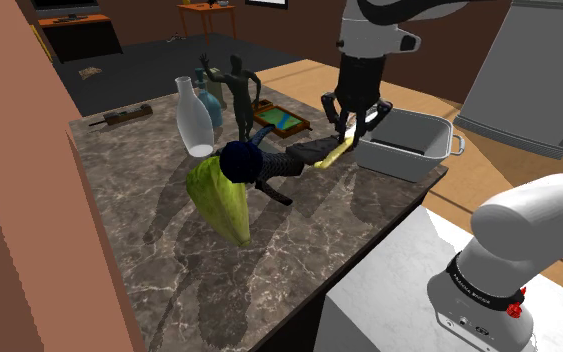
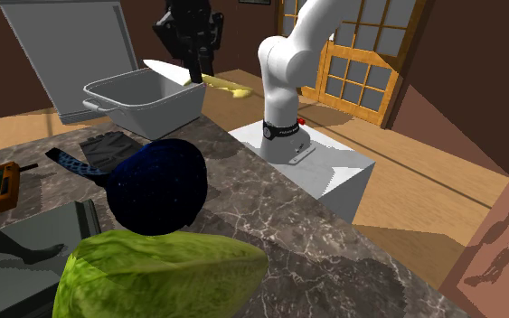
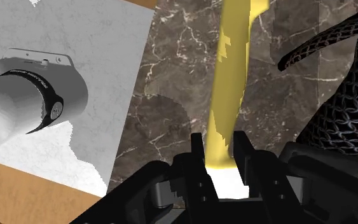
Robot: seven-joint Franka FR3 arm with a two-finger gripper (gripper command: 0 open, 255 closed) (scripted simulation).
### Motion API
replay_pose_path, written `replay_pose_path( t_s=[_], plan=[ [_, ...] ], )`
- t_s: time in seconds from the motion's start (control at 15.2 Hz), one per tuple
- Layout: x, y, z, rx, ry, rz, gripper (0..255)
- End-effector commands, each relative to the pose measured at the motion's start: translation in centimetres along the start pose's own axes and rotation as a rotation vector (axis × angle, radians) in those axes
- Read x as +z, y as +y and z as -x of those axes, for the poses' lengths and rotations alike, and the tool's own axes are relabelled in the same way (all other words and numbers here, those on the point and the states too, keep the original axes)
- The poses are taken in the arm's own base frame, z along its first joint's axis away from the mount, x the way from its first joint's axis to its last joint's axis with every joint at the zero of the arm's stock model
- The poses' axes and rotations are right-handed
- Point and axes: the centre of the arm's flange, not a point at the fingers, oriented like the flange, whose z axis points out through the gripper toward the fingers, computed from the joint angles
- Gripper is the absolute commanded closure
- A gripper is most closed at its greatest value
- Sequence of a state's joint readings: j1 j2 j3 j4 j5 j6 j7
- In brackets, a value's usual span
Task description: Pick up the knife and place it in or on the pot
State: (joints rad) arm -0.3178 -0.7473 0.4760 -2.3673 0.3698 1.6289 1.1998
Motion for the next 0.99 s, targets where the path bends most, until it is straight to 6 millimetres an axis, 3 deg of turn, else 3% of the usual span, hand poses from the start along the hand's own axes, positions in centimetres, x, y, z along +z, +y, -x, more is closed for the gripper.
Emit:
replay_pose_path(
  t_s=[0.0, 0.92],
  plan=[
    [-0.2, 0.5, -2.3, -0.001, 0.0, 0.0, 255],
    [-2.1, 6.3, -19.8, -0.001, 0.0, 0.0, 255]
  ],
)
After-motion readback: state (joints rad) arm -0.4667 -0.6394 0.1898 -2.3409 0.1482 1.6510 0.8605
